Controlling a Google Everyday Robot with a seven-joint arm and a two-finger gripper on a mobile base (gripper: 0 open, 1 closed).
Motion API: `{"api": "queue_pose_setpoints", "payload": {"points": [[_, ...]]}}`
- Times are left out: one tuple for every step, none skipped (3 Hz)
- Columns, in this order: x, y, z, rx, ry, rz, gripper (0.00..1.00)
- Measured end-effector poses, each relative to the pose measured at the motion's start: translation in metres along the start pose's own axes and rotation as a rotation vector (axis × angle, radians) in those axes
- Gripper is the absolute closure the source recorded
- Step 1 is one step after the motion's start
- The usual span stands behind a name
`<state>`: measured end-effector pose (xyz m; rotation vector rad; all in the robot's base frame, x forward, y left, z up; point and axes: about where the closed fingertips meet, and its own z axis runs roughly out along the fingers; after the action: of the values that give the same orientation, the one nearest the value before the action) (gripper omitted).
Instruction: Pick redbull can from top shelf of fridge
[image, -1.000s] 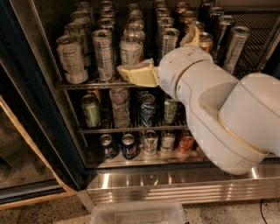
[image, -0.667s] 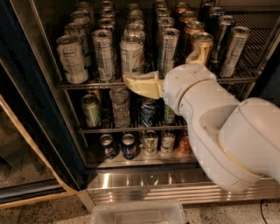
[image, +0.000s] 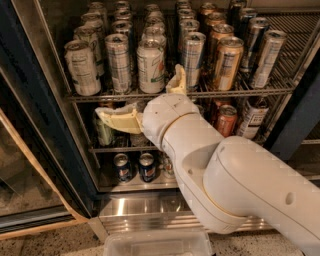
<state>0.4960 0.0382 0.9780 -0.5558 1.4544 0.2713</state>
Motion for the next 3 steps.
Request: {"api": "queue_pose_setpoints", "payload": {"points": [[0.000, 0.000, 0.000, 0.000, 0.000, 0.000, 0.00], [-0.001, 0.003, 0.001, 0.010, -0.012, 0.007, 0.00], [0.000, 0.030, 0.015, -0.030, -0.071, 0.052, 0.00]]}}
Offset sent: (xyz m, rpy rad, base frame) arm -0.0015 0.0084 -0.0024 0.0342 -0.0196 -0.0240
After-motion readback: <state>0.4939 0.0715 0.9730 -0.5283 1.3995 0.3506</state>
